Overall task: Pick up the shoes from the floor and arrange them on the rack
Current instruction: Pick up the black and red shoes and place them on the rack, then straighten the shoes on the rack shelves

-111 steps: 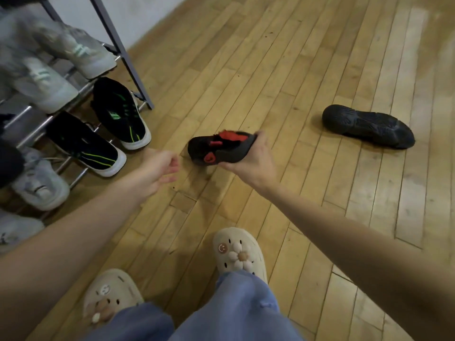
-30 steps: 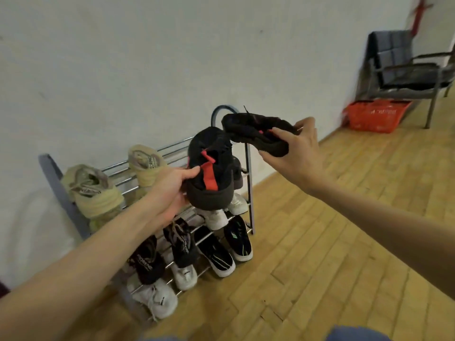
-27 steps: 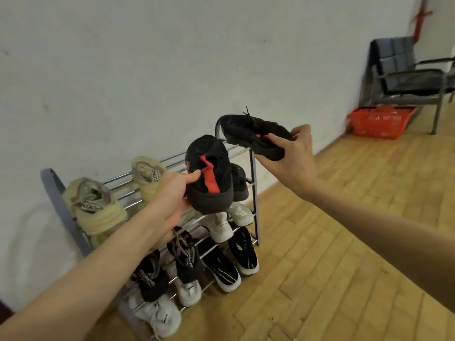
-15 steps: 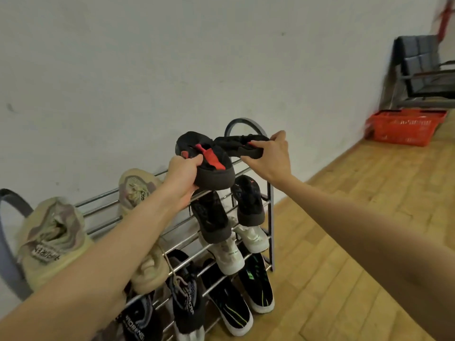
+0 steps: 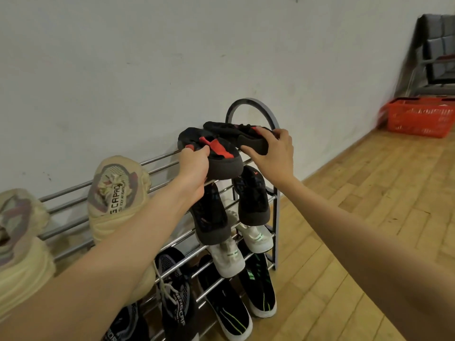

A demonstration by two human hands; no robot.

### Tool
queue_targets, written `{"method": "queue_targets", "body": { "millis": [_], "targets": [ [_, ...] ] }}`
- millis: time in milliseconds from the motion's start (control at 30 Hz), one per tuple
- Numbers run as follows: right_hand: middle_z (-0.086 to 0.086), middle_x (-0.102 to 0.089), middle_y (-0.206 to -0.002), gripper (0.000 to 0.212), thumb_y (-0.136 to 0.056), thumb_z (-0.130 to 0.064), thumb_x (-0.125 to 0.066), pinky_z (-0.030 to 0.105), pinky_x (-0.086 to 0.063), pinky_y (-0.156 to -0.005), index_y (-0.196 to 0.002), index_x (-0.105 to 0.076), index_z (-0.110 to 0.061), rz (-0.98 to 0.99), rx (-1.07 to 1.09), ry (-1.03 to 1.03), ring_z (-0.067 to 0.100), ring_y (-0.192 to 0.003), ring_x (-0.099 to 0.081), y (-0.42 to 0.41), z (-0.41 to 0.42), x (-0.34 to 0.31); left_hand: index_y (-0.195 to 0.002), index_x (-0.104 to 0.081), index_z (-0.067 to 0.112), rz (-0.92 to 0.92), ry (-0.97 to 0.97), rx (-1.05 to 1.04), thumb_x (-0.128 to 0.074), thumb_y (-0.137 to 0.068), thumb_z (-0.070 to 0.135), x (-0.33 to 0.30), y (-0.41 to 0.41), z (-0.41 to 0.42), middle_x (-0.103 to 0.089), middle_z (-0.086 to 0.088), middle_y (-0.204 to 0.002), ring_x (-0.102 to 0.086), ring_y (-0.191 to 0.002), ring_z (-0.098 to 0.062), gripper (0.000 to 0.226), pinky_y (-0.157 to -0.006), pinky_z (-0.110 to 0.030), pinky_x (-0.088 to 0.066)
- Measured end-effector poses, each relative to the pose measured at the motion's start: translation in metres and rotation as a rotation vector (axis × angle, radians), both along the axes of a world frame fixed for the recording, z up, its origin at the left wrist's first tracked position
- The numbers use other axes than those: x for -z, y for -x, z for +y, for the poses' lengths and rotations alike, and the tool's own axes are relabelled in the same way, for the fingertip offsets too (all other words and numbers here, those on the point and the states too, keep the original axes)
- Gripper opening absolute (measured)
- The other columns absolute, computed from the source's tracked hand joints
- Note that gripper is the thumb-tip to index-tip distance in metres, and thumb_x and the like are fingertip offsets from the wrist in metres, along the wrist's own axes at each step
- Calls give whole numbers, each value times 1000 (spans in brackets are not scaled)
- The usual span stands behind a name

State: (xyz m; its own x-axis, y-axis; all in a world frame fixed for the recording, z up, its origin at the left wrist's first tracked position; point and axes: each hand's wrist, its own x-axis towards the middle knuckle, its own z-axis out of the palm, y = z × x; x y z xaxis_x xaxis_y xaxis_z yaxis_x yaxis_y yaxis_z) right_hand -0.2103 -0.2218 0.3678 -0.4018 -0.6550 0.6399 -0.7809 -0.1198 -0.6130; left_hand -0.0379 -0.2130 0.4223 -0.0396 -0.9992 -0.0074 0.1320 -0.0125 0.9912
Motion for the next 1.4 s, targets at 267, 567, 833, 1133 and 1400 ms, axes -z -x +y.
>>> {"method": "queue_targets", "body": {
  "millis": [267, 567, 833, 1133, 1400],
  "targets": [
    [11, -30, -144, 51, -94, -26, -53, 42, -33, -114, -142, -39, -34, -180, -146, 67, 27, -134, -33, 2, 13, 20, -138, -36, 4, -22, -13, -79, -46, -99, 22, 5, 29, -22, -53, -16, -134, -56, -118, -29, 44, -101, -47, -47],
    [9, -38, -146, 49, -94, -17, -58, 35, -36, -113, -139, -44, -27, -208, -181, 87, 25, -135, -39, 4, 17, 17, -140, -38, 3, -273, 11, -135, -33, -102, 39, 8, 35, -25, -51, 0, -87, -57, -85, -20, 53, -96, -37, -49],
    [8, -45, -144, 50, -93, -17, -59, 39, -39, -111, -141, -44, -22, -185, -176, 40, 25, -132, -44, 4, 26, 5, -139, -44, 7, -520, 68, 15, -30, -101, 33, 1, 36, -12, -53, -17, -136, -56, -120, -33, 48, -99, -47, -48],
    [13, -37, -149, 69, -91, -9, -55, 37, -38, -104, -150, -22, -12, -88, -152, -251, 31, -136, -38, -15, 74, -25, -134, -44, 1, -561, 40, -52, -38, -101, 26, -25, 17, 37, -54, -14, -127, -55, -109, -26, 42, -82, -32, -48],
    [16, -48, -136, 61, -87, -16, -59, 32, -39, -96, -143, -37, -9, -147, -307, -342, 32, -123, -47, -99, 137, -12, -134, -44, 17, -857, 464, 19, -58, -90, 25, -48, -84, 146, -58, 6, -107, -57, -98, -10, 46, -80, -23, -44]
  ]
}}
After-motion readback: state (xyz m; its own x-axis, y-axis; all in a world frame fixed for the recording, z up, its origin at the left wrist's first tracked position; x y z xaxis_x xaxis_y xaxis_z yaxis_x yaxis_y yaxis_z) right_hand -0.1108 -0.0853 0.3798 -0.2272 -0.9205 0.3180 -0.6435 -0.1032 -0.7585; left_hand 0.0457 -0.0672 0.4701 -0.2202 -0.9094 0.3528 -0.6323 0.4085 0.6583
